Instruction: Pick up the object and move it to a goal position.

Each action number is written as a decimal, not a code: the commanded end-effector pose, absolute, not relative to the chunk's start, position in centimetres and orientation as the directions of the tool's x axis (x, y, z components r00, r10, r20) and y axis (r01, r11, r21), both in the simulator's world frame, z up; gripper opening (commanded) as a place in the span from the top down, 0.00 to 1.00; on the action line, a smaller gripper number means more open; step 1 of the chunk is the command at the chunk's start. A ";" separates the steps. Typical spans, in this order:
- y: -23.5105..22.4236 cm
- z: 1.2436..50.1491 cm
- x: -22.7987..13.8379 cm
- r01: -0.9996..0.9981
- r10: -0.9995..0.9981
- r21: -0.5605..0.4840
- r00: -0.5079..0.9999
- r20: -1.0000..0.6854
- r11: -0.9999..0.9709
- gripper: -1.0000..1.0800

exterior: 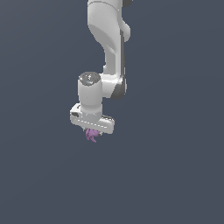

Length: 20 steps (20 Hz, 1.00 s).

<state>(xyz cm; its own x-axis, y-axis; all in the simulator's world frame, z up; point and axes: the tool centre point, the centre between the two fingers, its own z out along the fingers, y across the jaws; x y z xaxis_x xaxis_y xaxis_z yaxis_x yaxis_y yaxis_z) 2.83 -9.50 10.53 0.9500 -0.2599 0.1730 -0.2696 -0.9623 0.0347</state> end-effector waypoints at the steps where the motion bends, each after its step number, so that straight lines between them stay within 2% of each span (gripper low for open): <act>1: -10.5 12.9 4.6 -0.315 -0.298 0.040 0.927 0.229 -0.948 1.00; 10: -14.5 23.0 9.9 -0.486 -0.423 0.037 0.793 0.438 -0.873 1.00; 20: -18.2 33.9 12.1 -0.635 -0.501 -0.002 0.608 0.616 -0.773 1.00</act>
